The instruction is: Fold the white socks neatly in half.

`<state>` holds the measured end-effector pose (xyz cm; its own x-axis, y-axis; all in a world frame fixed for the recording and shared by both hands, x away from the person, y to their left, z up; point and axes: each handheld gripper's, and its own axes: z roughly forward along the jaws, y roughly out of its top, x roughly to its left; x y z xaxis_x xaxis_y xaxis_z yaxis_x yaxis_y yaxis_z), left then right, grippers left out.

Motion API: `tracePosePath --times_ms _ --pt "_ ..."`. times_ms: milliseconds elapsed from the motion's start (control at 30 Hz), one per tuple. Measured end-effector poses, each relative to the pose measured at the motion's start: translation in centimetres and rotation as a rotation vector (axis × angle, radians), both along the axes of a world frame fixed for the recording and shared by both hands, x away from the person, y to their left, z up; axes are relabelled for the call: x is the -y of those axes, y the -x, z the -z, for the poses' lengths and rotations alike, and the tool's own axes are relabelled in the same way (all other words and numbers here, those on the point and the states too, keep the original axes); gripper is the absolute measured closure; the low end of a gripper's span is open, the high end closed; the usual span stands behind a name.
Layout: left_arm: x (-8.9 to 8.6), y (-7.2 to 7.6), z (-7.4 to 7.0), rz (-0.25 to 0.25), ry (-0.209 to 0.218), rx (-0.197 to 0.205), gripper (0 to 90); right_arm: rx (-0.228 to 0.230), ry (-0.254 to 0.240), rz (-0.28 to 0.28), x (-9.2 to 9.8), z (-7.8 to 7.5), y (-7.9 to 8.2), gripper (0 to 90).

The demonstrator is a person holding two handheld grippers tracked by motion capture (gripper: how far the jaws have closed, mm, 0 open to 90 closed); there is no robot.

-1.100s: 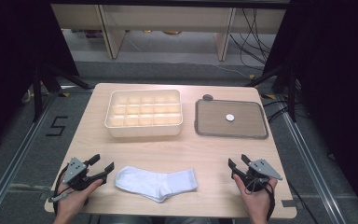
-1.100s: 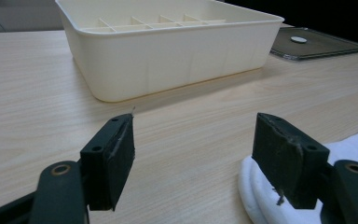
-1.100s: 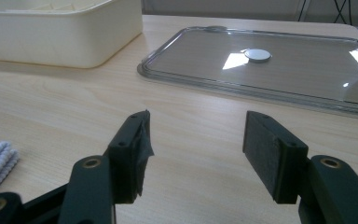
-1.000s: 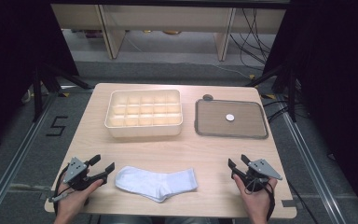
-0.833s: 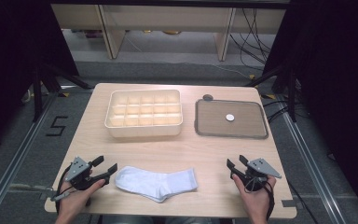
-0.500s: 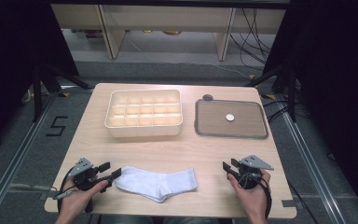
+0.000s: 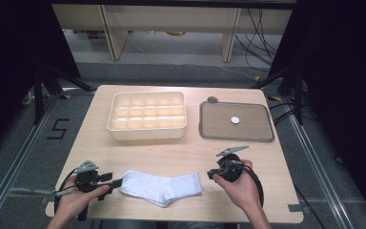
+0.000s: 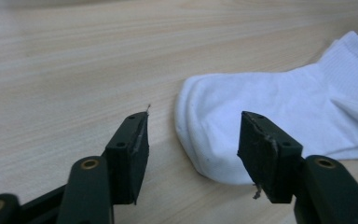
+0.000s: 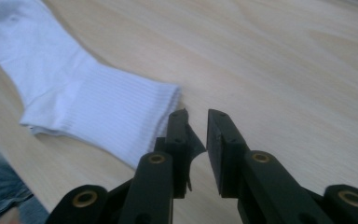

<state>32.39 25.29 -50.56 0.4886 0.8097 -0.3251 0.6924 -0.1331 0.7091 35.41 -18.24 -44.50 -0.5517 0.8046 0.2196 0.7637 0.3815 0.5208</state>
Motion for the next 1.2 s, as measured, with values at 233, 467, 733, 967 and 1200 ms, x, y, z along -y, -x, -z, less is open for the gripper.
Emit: tracePosePath --times_ms 233,467,733,967,1200 --pt "0.1 -0.1 0.1 0.023 -0.040 -0.033 51.1 -0.086 0.015 -0.036 -2.5 0.7 -0.8 77.5" --pt "0.6 -0.3 0.6 0.023 -0.042 -0.063 54.7 -0.106 0.053 0.000 -3.3 1.8 -1.5 70.5" --pt "0.8 -0.7 0.7 0.017 -0.022 -0.099 60.4 -0.144 0.081 0.012 -3.7 2.6 -1.9 69.8" --pt "1.1 -1.4 0.8 0.017 -0.005 -0.114 69.3 -0.146 0.108 0.005 -4.1 3.4 -1.9 73.8" --pt "1.1 -1.6 1.0 0.040 0.000 -0.121 81.8 -0.159 0.092 -0.009 -4.0 3.5 -2.0 76.0"
